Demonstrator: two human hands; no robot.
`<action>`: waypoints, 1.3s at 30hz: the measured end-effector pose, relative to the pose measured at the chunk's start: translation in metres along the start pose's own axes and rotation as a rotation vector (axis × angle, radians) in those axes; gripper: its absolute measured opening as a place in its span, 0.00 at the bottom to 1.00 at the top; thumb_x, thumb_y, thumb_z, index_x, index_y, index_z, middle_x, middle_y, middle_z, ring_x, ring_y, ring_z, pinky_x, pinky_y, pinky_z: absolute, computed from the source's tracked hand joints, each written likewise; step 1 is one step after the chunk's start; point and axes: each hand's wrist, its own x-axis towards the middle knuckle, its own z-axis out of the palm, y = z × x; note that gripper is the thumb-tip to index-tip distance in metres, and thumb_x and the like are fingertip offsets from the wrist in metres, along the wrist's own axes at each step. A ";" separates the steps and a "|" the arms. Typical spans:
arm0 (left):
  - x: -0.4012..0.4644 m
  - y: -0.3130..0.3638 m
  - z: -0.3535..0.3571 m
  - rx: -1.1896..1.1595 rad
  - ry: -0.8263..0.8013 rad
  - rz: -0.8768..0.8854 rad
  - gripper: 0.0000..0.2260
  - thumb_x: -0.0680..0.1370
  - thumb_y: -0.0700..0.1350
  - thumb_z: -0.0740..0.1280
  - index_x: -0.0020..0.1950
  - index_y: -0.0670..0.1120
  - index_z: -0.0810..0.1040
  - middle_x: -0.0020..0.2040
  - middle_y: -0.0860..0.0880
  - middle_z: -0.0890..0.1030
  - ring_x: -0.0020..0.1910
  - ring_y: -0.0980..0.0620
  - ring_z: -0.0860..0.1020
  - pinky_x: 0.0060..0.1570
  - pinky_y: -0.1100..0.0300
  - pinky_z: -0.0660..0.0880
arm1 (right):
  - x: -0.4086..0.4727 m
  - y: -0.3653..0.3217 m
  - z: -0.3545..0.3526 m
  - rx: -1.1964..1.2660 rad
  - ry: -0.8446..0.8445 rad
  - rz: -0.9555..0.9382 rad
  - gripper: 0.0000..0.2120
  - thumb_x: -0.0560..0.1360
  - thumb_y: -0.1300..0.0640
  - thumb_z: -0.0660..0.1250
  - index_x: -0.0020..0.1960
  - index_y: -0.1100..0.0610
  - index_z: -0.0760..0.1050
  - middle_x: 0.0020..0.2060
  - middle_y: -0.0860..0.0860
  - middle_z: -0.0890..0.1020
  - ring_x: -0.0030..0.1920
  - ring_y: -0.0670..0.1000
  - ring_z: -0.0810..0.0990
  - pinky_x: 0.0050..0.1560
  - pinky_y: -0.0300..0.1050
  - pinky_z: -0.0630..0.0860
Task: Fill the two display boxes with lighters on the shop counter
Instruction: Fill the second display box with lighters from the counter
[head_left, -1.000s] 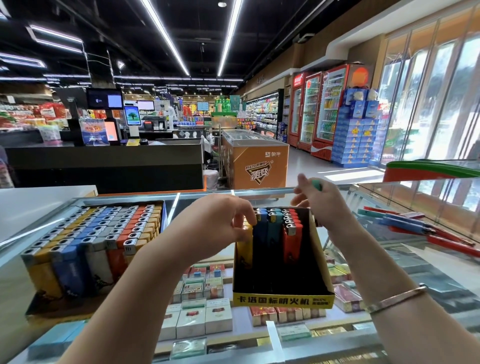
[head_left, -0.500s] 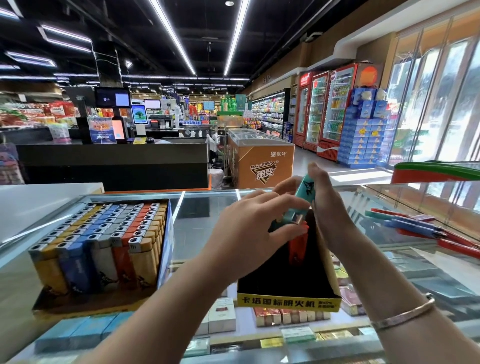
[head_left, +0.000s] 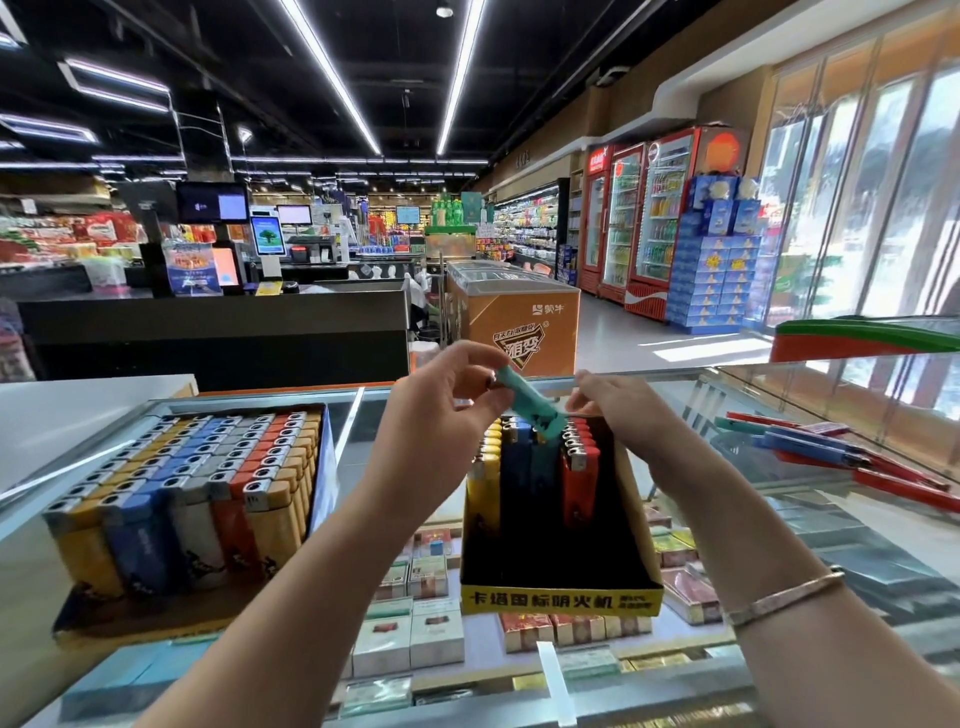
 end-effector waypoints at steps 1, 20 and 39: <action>-0.001 0.000 0.001 0.024 -0.026 0.014 0.12 0.72 0.38 0.70 0.47 0.56 0.77 0.40 0.57 0.80 0.41 0.63 0.78 0.39 0.69 0.76 | 0.001 0.001 -0.001 0.002 -0.007 0.021 0.19 0.80 0.49 0.55 0.38 0.58 0.75 0.36 0.53 0.77 0.36 0.48 0.73 0.34 0.41 0.65; -0.008 -0.010 0.034 0.601 -0.130 0.306 0.06 0.71 0.41 0.72 0.47 0.46 0.83 0.46 0.52 0.83 0.47 0.50 0.79 0.67 0.57 0.61 | 0.007 0.010 0.006 -0.007 -0.058 0.026 0.21 0.80 0.46 0.56 0.35 0.56 0.74 0.35 0.53 0.78 0.38 0.50 0.75 0.42 0.45 0.69; -0.007 -0.036 0.019 -0.321 -0.581 -0.424 0.42 0.69 0.29 0.69 0.72 0.57 0.52 0.65 0.48 0.64 0.58 0.47 0.74 0.48 0.64 0.77 | 0.010 0.021 -0.003 0.038 0.026 0.024 0.14 0.78 0.54 0.60 0.39 0.62 0.74 0.32 0.57 0.74 0.34 0.52 0.73 0.40 0.46 0.69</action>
